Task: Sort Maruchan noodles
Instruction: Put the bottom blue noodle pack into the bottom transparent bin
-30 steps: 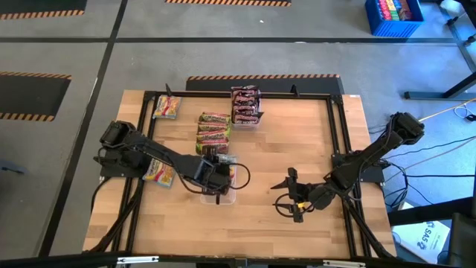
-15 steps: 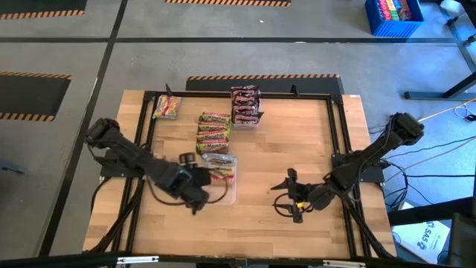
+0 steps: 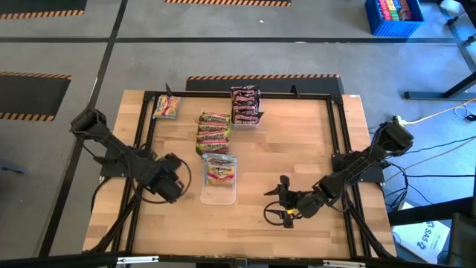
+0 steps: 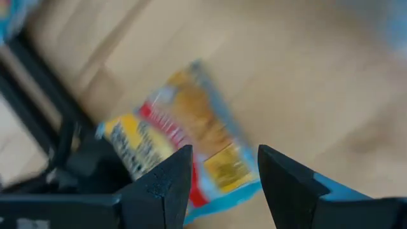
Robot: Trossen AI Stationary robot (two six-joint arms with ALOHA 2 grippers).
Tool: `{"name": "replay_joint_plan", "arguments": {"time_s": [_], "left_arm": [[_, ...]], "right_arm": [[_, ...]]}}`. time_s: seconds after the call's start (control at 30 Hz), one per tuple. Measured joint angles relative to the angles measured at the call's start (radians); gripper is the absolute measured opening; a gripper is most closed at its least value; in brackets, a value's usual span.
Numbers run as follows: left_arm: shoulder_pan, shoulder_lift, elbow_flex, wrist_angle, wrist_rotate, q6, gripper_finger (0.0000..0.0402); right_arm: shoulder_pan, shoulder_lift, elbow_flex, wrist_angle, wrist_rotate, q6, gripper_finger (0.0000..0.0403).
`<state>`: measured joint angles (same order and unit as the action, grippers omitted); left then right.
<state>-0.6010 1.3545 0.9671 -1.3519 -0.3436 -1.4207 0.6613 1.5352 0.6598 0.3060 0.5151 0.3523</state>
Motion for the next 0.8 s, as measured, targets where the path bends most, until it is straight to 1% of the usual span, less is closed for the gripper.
{"name": "replay_joint_plan", "arguments": {"time_s": [0.07,0.13,0.23,0.4,0.53,0.8], "left_arm": [[0.012,-0.012,-0.066,0.004,0.046,-0.028,0.0172],[0.03,-0.014,-0.117,0.01,0.068,-0.036,0.0172],[0.069,-0.013,-0.171,0.012,0.107,-0.041,0.0172],[0.159,-0.013,-0.239,0.012,0.122,-0.088,0.0172],[0.217,-0.001,-0.255,-0.003,0.13,-0.081,0.0171],[0.229,0.02,-0.254,0.022,0.155,0.021,0.0168]], "right_arm": [[0.0,0.031,0.0,0.045,0.012,-0.009,0.0254],[0.0,0.059,0.0,0.08,0.03,-0.022,0.0254],[-0.004,0.087,0.0,0.133,0.035,-0.05,0.0254],[-0.008,0.091,0.0,0.153,0.027,-0.07,0.0254],[-0.008,0.091,0.0,0.153,0.025,-0.071,0.0254],[-0.008,0.091,0.0,0.145,0.024,-0.071,0.0254]]}}
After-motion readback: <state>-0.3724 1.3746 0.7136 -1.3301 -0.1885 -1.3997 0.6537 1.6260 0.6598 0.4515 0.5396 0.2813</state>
